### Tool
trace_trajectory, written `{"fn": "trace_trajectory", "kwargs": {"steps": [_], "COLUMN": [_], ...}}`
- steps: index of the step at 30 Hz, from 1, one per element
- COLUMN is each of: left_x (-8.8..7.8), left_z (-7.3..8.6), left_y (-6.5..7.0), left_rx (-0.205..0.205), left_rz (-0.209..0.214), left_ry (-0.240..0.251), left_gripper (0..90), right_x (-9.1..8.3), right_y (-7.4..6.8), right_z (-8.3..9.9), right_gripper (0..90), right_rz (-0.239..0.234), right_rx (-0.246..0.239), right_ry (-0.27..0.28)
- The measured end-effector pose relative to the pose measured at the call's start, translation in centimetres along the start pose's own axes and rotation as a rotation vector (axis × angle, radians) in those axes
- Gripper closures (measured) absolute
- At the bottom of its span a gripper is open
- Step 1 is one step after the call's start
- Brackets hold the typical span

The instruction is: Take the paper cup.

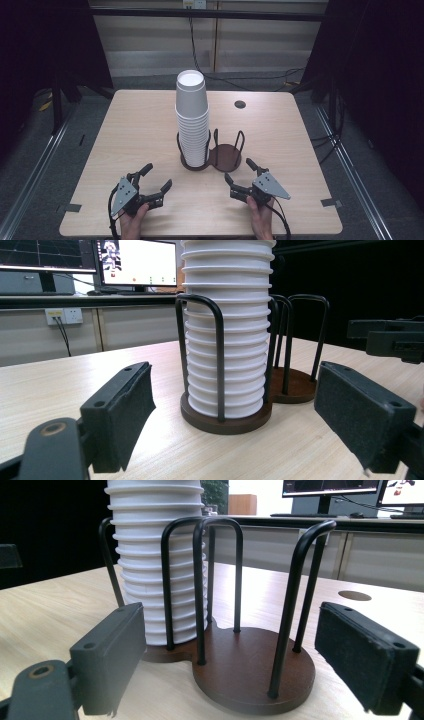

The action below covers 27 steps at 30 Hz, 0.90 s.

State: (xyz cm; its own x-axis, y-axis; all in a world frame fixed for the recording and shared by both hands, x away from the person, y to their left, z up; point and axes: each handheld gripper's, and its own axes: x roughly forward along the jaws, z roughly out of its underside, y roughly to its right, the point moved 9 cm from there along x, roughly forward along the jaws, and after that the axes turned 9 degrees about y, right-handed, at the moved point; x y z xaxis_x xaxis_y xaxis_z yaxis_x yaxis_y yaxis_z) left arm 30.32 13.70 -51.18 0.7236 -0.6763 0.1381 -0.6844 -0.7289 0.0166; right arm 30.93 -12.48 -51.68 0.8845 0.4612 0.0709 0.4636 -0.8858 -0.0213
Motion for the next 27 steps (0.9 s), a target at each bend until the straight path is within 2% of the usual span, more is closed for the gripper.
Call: {"fn": "trace_trajectory", "kwargs": {"steps": [4,7,11,14,15,16,18,23,27], "left_x": [-0.01,-0.03,-0.04,-0.03,-0.05,-0.02,-0.04,-0.03,-0.04], "left_z": [0.00,0.00,0.01,0.00,-0.01,0.01,0.00,-0.02,-0.02], "left_y": [0.03,0.00,0.01,0.01,-0.12,0.07,0.02,-0.06,-0.08], "left_rx": [0.000,0.005,0.005,0.005,0.016,0.001,0.006,0.014,0.016], "left_rz": [0.005,0.010,0.012,0.011,0.005,0.014,0.013,0.013,0.013], "left_ry": [0.000,-0.002,-0.003,-0.003,-0.003,-0.003,-0.002,-0.003,-0.003], "left_gripper": [15.8,15.8,15.8,15.8,15.8,15.8,15.8,15.8,15.8], "right_x": [0.09,-0.06,-0.12,-0.24,-0.25,-0.25,-0.23,-0.02,0.12], "right_y": [-0.03,0.05,0.17,-0.15,-0.16,-0.19,-0.14,-0.25,-0.35], "right_z": [0.14,0.10,0.08,0.07,0.05,0.05,0.06,0.26,0.40], "right_gripper": [12.6,12.6,12.6,12.9,12.9,13.0,13.6,14.1,17.6], "right_rz": [0.000,-0.008,0.005,-0.032,-0.033,-0.037,-0.035,-0.040,-0.065], "right_rx": [0.002,0.028,0.032,0.032,0.030,0.032,0.044,0.061,0.073], "right_ry": [-0.022,-0.020,-0.017,-0.018,-0.015,-0.015,-0.016,-0.050,-0.080]}}
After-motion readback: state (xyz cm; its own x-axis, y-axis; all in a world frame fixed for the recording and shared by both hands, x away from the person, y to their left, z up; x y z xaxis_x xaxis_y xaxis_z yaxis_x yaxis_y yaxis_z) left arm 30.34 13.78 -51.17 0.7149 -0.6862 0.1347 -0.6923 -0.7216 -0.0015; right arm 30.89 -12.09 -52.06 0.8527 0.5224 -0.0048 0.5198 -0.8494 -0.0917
